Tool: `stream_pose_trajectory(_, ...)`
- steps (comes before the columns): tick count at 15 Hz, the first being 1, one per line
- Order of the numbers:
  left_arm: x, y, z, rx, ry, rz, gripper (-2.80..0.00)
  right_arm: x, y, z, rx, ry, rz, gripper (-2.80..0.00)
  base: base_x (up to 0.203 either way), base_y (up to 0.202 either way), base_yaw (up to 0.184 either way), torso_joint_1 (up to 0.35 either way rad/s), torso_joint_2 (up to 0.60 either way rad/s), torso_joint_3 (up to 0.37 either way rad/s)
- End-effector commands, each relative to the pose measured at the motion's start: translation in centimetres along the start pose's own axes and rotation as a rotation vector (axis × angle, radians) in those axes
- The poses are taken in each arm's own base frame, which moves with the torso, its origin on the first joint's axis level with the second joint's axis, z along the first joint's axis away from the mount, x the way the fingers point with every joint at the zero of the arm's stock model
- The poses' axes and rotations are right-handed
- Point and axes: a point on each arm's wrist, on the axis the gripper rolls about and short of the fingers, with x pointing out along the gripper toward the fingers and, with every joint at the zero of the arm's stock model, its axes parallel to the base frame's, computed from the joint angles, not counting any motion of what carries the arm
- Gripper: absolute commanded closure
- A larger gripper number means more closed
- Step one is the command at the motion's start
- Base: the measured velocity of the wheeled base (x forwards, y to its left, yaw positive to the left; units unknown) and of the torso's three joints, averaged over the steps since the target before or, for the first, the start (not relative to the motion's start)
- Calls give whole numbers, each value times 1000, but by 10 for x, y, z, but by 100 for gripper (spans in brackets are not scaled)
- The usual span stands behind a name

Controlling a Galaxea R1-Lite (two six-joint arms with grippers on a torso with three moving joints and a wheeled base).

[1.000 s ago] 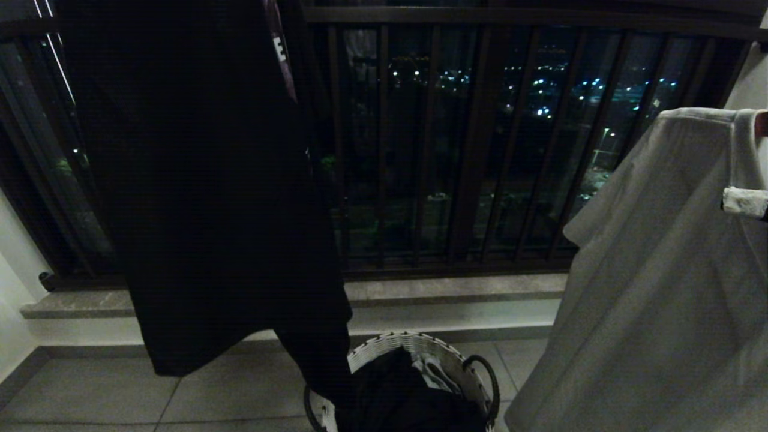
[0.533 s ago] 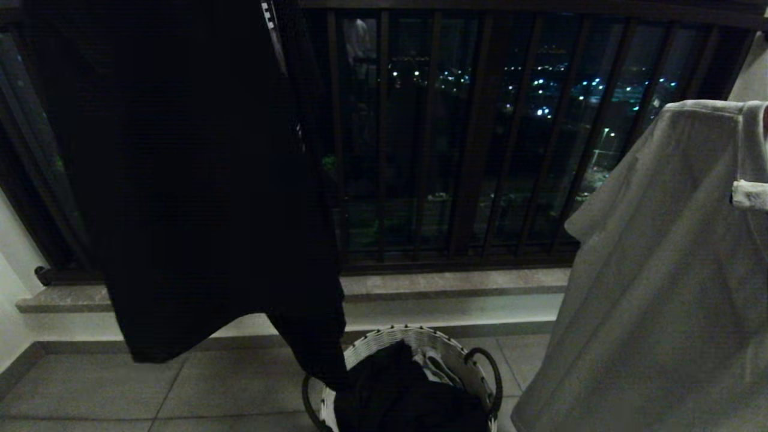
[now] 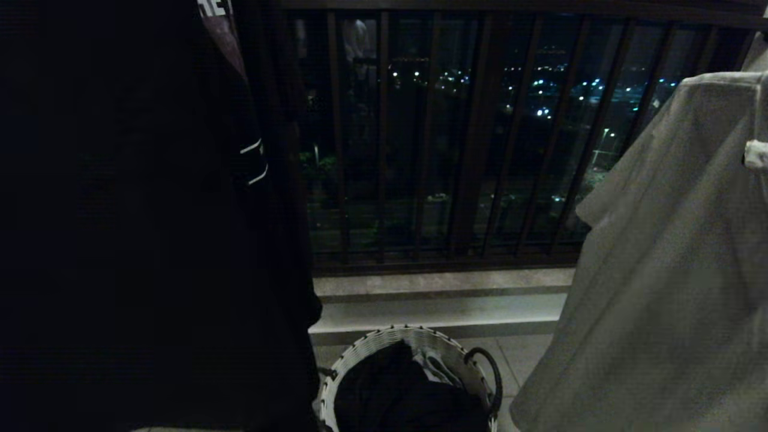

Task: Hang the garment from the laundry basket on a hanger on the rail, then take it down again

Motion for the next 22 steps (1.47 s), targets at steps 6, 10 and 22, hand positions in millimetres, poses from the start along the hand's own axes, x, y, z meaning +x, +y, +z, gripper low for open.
stream_pose_trajectory(6,0,0,-1,0,2,0,0,33,-56,36,168,36,51,0,0,0,0,0,0,0)
stream_pose_trajectory(10,0,0,-1,0,2,0,0,65,-80,35,202,76,141,0,0,0,0,0,0,0)
stream_pose_trajectory(22,0,0,-1,0,2,0,0,168,-152,-3,264,184,322,0,0,0,0,0,0,0)
